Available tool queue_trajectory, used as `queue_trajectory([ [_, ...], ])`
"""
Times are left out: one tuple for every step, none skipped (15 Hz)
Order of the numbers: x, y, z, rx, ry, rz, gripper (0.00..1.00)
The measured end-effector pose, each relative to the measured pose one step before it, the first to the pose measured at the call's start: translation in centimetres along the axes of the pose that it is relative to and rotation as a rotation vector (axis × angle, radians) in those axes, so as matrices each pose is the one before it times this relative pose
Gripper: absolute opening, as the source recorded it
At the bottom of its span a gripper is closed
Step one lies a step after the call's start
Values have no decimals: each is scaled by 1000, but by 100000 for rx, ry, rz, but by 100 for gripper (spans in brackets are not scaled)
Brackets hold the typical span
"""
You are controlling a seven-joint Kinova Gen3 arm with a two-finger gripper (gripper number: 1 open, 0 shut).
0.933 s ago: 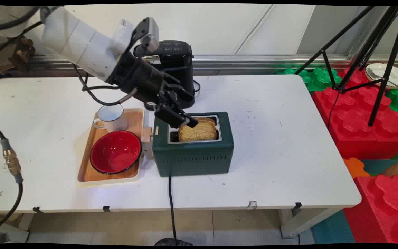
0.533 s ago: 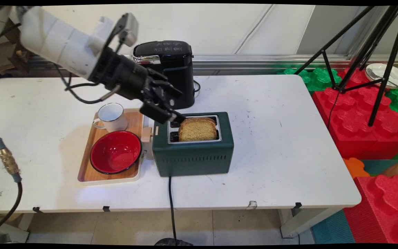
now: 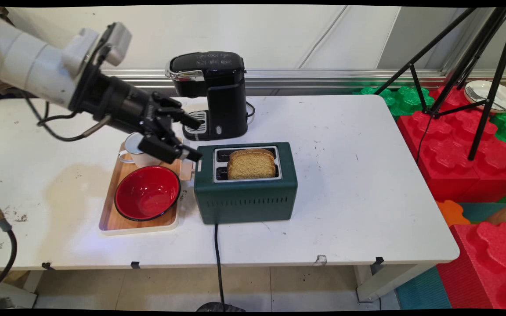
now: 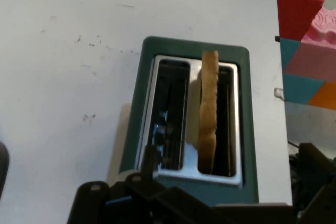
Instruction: Press the toaster switch
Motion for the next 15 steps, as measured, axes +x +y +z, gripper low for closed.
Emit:
queue_trajectory([
  [-352, 68, -312, 85, 34, -69, 100],
  [-466, 100, -420, 87, 115, -228, 100],
  [-283, 56, -263, 64, 85, -130, 100],
  [-374, 83, -355, -75, 139, -199, 100],
  [-472, 92, -445, 1, 128, -273, 100],
  [-312, 47, -297, 20, 58, -153, 100],
  [-305, 22, -272, 54, -49, -69, 100],
  [-338, 4, -287, 116, -156, -36, 100],
  [-315, -3, -252, 103, -155, -7, 0],
  [-237, -30, -169, 95, -165, -49, 0],
  [-151, -15, -109, 59, -104, -38, 0],
  [-250, -25, -136, 57, -337, -218, 0],
  [-202, -20, -95, 30, -331, -231, 0],
  [-227, -23, -53, -53, -542, -390, 0],
  [-173, -20, -35, -2, -424, -293, 0],
])
